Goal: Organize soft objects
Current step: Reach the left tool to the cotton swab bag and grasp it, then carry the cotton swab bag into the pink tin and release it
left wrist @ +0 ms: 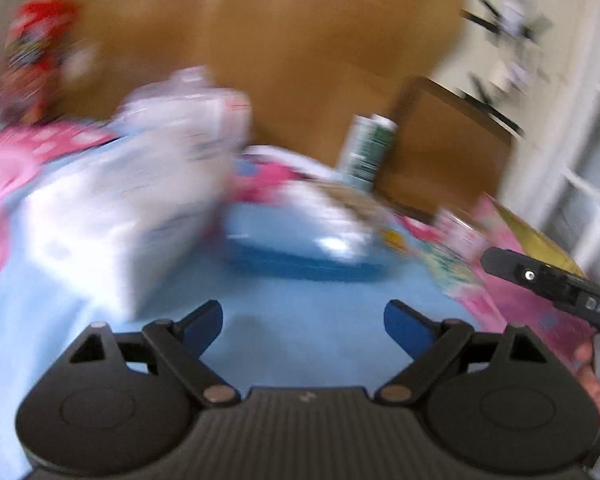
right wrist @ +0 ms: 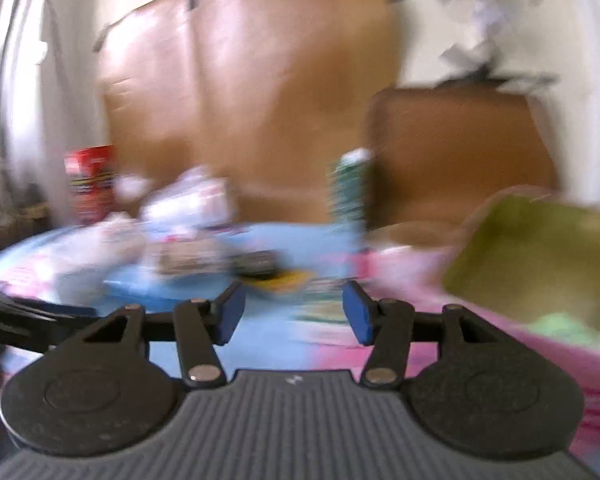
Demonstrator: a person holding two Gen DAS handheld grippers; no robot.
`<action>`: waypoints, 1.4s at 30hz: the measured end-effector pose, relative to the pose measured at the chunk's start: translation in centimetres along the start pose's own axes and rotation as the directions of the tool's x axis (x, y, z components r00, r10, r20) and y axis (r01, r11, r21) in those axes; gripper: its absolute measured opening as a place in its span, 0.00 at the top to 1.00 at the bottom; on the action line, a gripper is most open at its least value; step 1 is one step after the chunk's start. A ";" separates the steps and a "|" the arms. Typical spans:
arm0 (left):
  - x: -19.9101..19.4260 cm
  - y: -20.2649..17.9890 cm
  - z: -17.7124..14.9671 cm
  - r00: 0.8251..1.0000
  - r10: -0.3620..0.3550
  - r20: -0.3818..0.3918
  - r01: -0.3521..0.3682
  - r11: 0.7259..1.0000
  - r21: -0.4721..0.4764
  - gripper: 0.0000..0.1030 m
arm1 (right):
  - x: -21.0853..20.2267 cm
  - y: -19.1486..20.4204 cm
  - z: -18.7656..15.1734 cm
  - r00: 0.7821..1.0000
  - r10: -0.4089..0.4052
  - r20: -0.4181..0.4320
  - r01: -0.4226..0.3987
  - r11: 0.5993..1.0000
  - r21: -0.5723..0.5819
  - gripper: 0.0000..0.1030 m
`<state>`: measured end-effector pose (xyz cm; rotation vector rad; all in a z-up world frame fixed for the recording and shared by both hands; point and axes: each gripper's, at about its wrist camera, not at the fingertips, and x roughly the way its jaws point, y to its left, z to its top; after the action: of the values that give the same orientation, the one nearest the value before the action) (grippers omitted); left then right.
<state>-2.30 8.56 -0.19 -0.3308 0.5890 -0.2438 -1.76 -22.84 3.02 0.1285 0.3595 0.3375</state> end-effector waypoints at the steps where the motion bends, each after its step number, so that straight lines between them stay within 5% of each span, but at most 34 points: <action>1: -0.2 1.3 0.1 1.000 -0.028 0.010 0.029 0.996 -0.079 0.12 | 1.0 0.9 0.4 0.999 0.035 -0.014 -0.035 0.999 -0.005 0.42; 5: -0.8 3.7 0.2 0.997 -0.050 0.067 0.062 0.979 -0.195 0.11 | 5.1 4.2 1.6 0.991 0.130 -0.042 -0.133 0.989 -0.060 0.09; 6: -0.8 3.7 0.3 0.996 -0.052 0.068 0.064 0.979 -0.194 0.11 | 6.5 4.6 1.9 0.986 0.155 -0.057 -0.158 0.985 -0.062 0.09; 10: -0.8 3.3 0.3 0.996 -0.049 0.069 0.060 0.985 -0.162 0.11 | 10.8 6.2 1.9 0.976 0.152 -0.157 -0.168 0.981 -0.097 0.11; 11: -0.8 2.9 0.4 0.996 -0.048 0.069 0.058 0.986 -0.154 0.11 | 11.3 6.6 1.7 0.973 0.142 -0.180 -0.161 0.983 -0.094 0.27; 12: -0.9 2.7 0.3 0.996 -0.048 0.071 0.058 0.988 -0.146 0.11 | 11.4 6.4 1.5 0.974 0.138 -0.181 -0.155 0.984 -0.085 0.31; 16: -0.8 1.7 0.0 0.997 -0.051 0.058 0.057 0.992 -0.117 0.10 | 7.6 5.0 0.6 0.980 0.137 -0.147 -0.148 0.987 -0.065 0.31; 21: 0.1 -0.1 0.3 0.990 -0.142 -0.014 0.142 0.989 -0.041 0.10 | 1.3 3.2 -2.6 0.983 0.088 -0.159 -0.109 0.986 -0.126 0.31; 24: 1.4 -2.8 0.1 0.963 -0.249 -0.104 0.248 0.969 -0.023 0.11 | -0.6 2.4 -4.1 0.982 0.057 -0.179 -0.079 0.990 -0.119 0.30; 27: 2.5 -6.0 -0.3 0.947 -0.277 -0.165 0.287 0.957 0.042 0.12 | -1.2 2.1 -5.4 0.978 0.049 -0.202 -0.068 0.994 -0.086 0.27; 30: 3.8 -8.3 -1.0 0.940 -0.262 -0.217 0.288 0.953 0.096 0.24 | -1.1 2.2 -5.8 0.980 0.043 -0.194 -0.059 0.995 -0.079 0.27; 31: 4.0 -9.0 -1.2 0.936 -0.265 -0.231 0.297 0.948 0.115 0.38 | -1.1 2.3 -5.9 0.980 0.043 -0.194 -0.061 0.995 -0.084 0.27; 32: 4.3 -9.7 -1.2 0.931 -0.265 -0.250 0.302 0.946 0.122 0.38 | -1.1 2.4 -5.9 0.980 0.045 -0.193 -0.063 0.994 -0.087 0.30; 36: 4.1 -12.4 0.1 0.927 -0.302 -0.221 0.338 0.929 0.149 0.39 | -2.3 1.6 -5.9 0.991 0.044 -0.130 -0.058 0.992 -0.110 0.32; 42: 5.3 -20.3 3.5 0.908 -0.378 -0.182 0.417 0.862 0.289 0.35 | -5.5 -0.6 -4.1 0.992 -0.101 0.079 0.112 0.984 -0.141 0.32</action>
<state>1.35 -10.92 7.41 -0.1156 0.5831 -0.7582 -7.91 -25.06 0.82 -0.0214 0.2683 0.2513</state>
